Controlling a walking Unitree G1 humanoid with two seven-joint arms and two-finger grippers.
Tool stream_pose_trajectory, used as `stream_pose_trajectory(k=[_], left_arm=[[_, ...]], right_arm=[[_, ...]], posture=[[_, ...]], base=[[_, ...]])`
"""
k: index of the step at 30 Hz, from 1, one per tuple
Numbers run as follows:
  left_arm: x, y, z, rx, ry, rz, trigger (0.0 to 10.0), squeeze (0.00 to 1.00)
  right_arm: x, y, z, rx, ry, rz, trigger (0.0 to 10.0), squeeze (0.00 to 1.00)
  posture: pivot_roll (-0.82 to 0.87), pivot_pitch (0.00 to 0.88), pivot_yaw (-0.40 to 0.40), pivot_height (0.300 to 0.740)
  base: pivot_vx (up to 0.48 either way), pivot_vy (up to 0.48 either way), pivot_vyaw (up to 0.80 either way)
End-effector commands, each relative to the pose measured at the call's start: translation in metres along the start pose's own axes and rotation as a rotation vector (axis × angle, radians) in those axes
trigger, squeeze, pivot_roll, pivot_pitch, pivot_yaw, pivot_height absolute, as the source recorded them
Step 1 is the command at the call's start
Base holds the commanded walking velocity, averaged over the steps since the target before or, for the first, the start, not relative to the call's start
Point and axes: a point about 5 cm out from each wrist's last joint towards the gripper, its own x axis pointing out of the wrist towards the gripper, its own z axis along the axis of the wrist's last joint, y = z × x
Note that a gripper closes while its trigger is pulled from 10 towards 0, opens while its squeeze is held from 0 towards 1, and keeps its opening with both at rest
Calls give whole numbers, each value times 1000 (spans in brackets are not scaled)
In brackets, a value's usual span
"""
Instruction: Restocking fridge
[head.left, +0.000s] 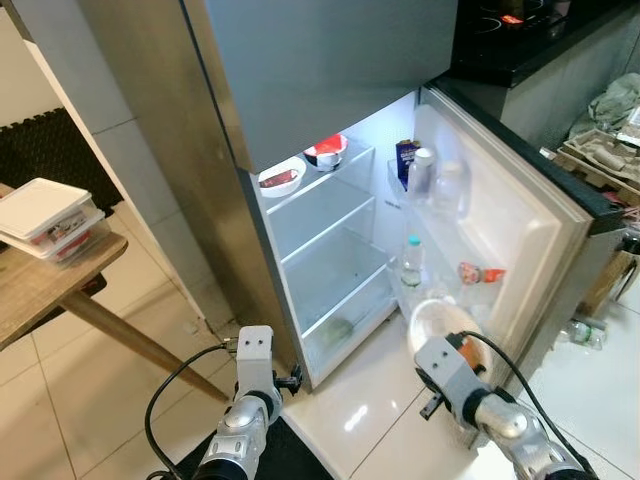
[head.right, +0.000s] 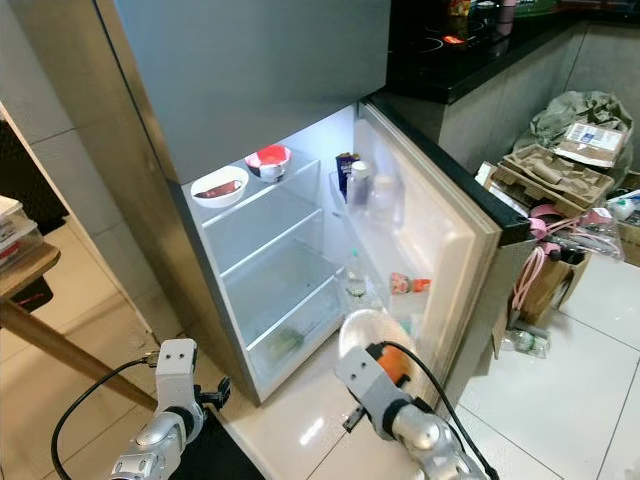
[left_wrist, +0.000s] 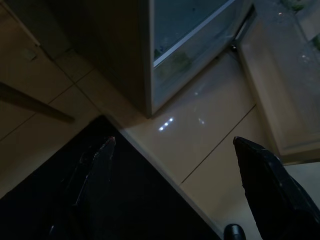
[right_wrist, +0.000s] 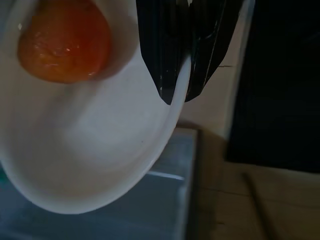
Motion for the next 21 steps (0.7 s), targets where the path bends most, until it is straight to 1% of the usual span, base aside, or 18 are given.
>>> stream_pose_trajectory(k=[1,3,4,5,6,7,8,9,10,13,14,15,18,19,21], left_arm=[[-3,10,-2,-1,1,29,10000,0],[-3,12,-2,1,-1,33,10000,0],[-4,13,-2,3,-2,34,10000,0],[-4,13,-2,3,-2,34,10000,0],[-4,13,-2,3,-2,35,10000,0],[-4,14,-2,5,-2,36,10000,0],[-4,14,-2,5,-2,36,10000,0],[-5,15,-3,7,-1,39,10000,0],[-5,16,-3,7,-1,40,10000,0],[-5,15,-3,10,-1,40,10000,0],[-5,15,-3,10,-2,38,10000,0],[-5,15,-3,10,-2,38,10000,0],[-5,14,-3,11,-1,36,10000,0],[-5,14,-3,11,-1,36,10000,0],[-5,14,-3,12,0,33,10000,0]], right_arm=[[2,-1,5,-51,-9,36,10000,0],[3,-14,6,-103,26,18,10000,0],[1,-23,4,-128,58,-6,10000,0],[1,-23,4,-128,58,-6,10000,0],[0,-28,3,-140,79,-23,10000,0],[-7,-45,-3,-181,148,-99,10000,0],[-7,-45,-3,-181,148,-99,10000,0],[-25,-79,-14,-220,262,-253,10000,0],[-34,-91,-18,-221,300,-311,10000,0],[-56,-115,-26,-224,370,-415,10000,0],[-67,-124,-31,-224,402,-456,10000,0],[-67,-124,-31,-224,402,-456,10000,0],[-80,-132,-39,-226,446,-494,10000,0],[-80,-132,-39,-226,446,-494,10000,0],[-81,-127,-43,-185,431,-487,10000,0]], posture=[[-84,119,75,740],[-84,119,75,740],[-82,124,73,740],[-82,124,73,740],[-82,124,73,740],[-79,129,72,740],[-79,129,72,740],[-81,130,73,740],[-81,130,73,740],[-85,132,74,740],[-86,132,74,740],[-86,132,74,740],[-90,133,76,740],[-90,133,76,740],[-95,136,81,740]], base=[[0,0,0],[0,0,0],[0,0,0],[0,0,0],[0,0,0],[0,0,0],[0,0,0],[0,0,0],[0,0,0],[0,0,0],[0,0,0],[0,0,0],[0,0,0],[0,0,0],[0,0,0]])
